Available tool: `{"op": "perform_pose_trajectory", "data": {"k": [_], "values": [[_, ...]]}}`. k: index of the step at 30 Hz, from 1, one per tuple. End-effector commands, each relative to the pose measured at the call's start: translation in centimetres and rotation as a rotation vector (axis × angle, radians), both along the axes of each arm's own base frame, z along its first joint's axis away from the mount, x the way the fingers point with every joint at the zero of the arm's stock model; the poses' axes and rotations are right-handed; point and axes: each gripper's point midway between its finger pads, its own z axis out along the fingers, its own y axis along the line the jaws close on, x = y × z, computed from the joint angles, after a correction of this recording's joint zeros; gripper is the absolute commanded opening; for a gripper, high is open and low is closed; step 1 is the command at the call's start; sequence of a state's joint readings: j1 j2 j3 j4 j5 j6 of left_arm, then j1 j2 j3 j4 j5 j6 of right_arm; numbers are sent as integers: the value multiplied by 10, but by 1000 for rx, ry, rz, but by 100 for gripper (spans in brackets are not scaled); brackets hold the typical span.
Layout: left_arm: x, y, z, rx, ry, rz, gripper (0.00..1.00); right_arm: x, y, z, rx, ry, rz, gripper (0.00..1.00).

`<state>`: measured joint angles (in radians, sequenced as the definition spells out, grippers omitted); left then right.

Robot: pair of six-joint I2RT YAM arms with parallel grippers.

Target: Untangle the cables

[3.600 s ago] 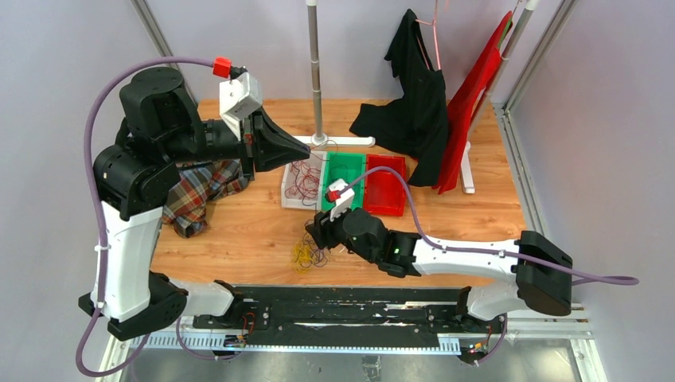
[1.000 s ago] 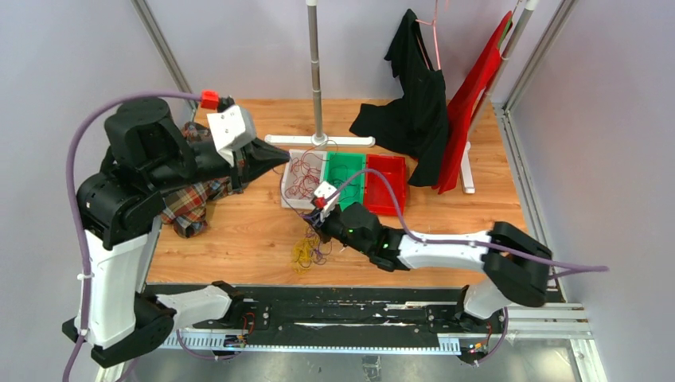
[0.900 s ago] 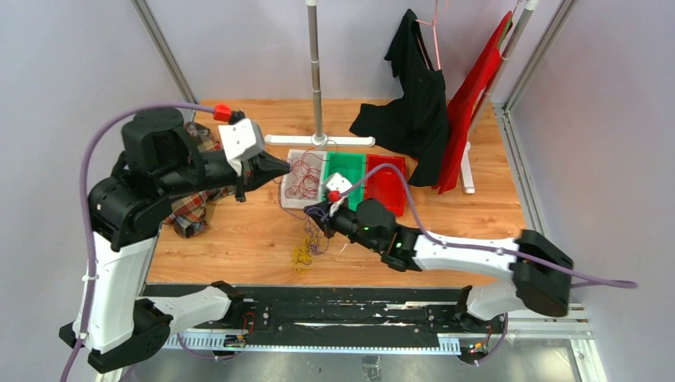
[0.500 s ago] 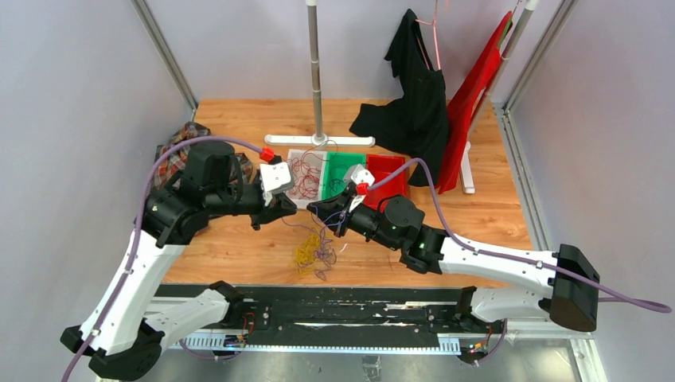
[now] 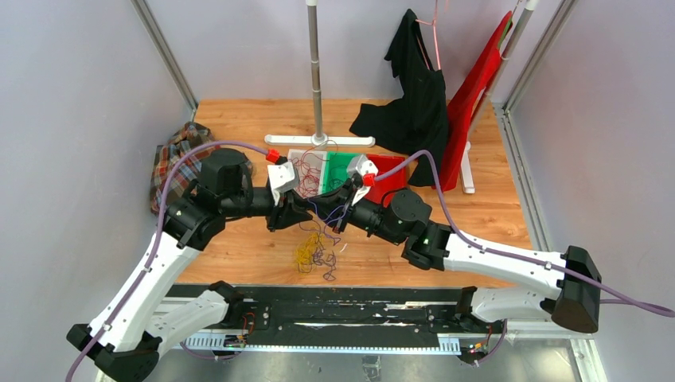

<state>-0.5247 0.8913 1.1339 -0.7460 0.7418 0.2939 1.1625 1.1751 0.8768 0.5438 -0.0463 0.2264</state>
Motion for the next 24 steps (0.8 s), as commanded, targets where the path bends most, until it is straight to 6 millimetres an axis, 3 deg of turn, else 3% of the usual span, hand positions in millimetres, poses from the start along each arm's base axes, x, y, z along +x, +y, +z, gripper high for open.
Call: {"op": "perform_pose_trajectory", "data": {"k": [1, 5, 6, 8, 10, 12, 16, 19, 24], "values": [[9, -12, 23, -127, 5, 32, 32, -14, 0, 41, 88, -22, 53, 1], [10, -19, 30, -186, 49, 36, 31, -15, -1, 47, 107, -19, 60, 1], [11, -21, 32, -196, 61, 36, 26, -16, 0, 49, 110, -21, 64, 1], [9, -24, 36, -213, 76, 18, 6, -15, -1, 51, 112, -21, 61, 1], [5, -27, 44, -234, 99, -3, 1, -12, -3, 51, 109, -17, 40, 2], [0, -29, 56, -257, 107, -30, 0, -6, -7, 50, 100, -16, 1, 15], [3, -27, 88, -287, 32, -21, 0, 7, -26, 45, 91, -16, -84, 57], [15, -21, 106, -272, -54, 36, 0, 11, -38, 37, 60, -24, -115, 63], [16, -17, 135, -272, -144, 38, 0, 7, -42, 0, -45, -4, -99, 69]]}}
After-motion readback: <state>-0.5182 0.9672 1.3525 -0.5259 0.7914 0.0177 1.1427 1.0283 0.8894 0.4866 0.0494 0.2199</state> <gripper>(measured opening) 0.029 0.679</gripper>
